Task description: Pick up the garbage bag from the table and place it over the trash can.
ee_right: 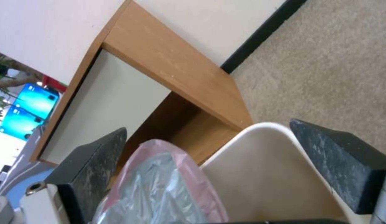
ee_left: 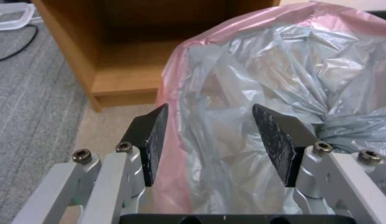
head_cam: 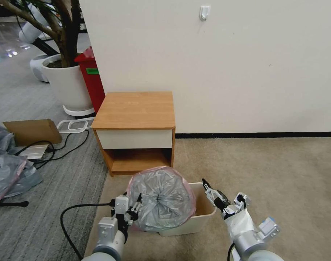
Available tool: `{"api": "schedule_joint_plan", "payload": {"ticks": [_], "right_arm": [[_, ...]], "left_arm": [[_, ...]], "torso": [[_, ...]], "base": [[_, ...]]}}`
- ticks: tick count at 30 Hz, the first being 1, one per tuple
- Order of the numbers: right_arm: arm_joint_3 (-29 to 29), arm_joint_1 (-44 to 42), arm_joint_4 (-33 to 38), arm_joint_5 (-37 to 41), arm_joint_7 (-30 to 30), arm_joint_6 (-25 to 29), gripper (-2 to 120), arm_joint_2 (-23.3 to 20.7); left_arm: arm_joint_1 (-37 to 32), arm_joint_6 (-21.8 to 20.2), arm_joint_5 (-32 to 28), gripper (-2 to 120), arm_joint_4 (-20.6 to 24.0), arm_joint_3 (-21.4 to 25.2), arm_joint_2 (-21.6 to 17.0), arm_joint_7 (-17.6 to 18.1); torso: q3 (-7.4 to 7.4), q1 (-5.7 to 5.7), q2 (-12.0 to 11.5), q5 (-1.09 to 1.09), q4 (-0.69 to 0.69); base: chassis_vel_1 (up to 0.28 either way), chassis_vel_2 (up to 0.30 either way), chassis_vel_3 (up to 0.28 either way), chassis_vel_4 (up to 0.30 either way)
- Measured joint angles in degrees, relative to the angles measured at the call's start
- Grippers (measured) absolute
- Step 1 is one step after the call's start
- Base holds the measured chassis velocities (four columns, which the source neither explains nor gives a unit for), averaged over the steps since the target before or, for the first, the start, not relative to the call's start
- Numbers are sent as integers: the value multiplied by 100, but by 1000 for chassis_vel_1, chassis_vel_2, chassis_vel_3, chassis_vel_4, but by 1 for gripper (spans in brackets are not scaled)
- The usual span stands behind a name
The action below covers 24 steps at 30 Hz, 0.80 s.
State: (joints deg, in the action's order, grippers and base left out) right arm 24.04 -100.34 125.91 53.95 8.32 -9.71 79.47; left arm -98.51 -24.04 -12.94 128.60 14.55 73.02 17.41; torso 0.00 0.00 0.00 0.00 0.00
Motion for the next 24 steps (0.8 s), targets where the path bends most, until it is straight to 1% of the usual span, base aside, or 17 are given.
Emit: {"api": "schedule_joint_plan", "payload": {"ticks": [11,15,20,22,23,24], "right_arm": [[-14,-38,11,-69,5,57,100,87],[-3,-85,35,-122,16,107,100,114],[1,-159,108,-239,20,164,100,175],[0,-175,146,-299,20,175,100,201],[-1,-177,158,-319,20,176,100,211],[-1,-177,158,-319,20,176,100,211]], "left_arm": [[190,-27,16,54,-157,-322,-23,29],[330,-126,14,54,-260,-469,-40,112],[503,-314,-15,53,-343,-668,-85,217],[580,-478,-63,52,-373,-738,-121,334],[628,-610,-137,52,-377,-771,-138,460],[628,-610,-137,52,-377,-771,-138,460]], "torso": [[0,0,0,0,0],[0,0,0,0,0],[0,0,0,0,0],[0,0,0,0,0],[0,0,0,0,0],[0,0,0,0,0]], "base": [[0,0,0,0],[0,0,0,0],[0,0,0,0],[0,0,0,0],[0,0,0,0],[0,0,0,0]]}}
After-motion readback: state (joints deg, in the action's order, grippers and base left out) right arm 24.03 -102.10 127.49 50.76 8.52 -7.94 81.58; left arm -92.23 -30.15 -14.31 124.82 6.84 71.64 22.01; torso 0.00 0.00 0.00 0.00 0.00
